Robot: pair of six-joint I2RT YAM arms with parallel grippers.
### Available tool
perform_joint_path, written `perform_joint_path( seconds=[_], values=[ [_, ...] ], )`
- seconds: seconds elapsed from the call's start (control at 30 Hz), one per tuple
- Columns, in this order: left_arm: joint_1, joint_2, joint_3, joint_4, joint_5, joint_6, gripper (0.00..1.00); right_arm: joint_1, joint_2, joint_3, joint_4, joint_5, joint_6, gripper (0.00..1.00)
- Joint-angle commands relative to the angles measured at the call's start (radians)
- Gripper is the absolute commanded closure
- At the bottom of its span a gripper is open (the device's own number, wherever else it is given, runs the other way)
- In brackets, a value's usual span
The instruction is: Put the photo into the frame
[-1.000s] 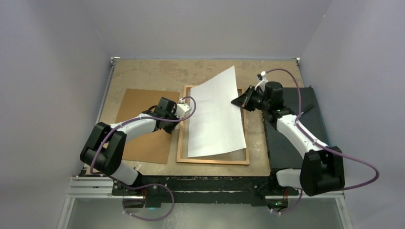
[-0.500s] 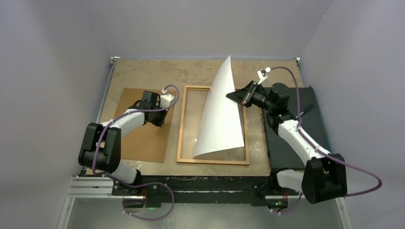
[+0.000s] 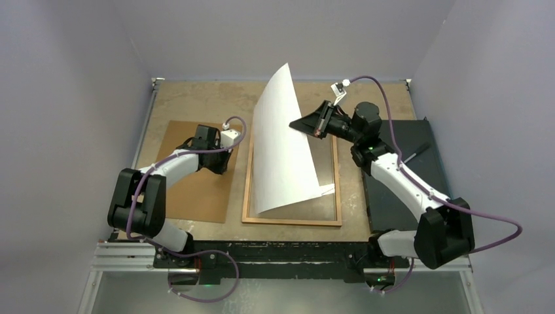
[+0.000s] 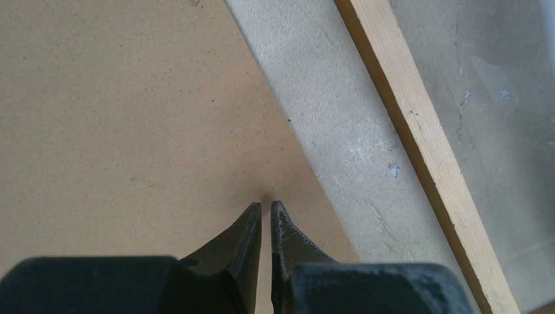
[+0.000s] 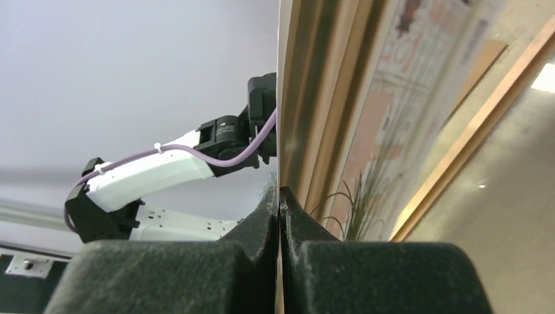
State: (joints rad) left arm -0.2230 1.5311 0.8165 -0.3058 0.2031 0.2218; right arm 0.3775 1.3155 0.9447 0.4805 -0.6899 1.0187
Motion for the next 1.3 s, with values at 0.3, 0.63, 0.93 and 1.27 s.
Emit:
perform_joint_path(
  seconds=[0.3, 0.63, 0.93, 1.27],
  values=[
    [0.002, -0.029, 0.016, 0.005, 0.026, -0.007, 0.93, -0.07, 0.033, -0.207, 0.01, 0.18, -0.097, 1.0],
    [0.001, -0.027, 0.013, 0.009, 0.025, 0.001, 0.94, -0.094, 0.01, -0.215, -0.136, 0.307, -0.248, 1.0],
    [0.001, -0.029, 0.018, 0.004, 0.024, 0.006, 0.94, -0.104, 0.008, -0.17, -0.305, 0.352, -0.373, 1.0],
    [0.0, -0.039, 0.013, 0.0, 0.025, 0.012, 0.94, -0.121, 0.01, -0.15, -0.423, 0.41, -0.449, 1.0]
  ],
)
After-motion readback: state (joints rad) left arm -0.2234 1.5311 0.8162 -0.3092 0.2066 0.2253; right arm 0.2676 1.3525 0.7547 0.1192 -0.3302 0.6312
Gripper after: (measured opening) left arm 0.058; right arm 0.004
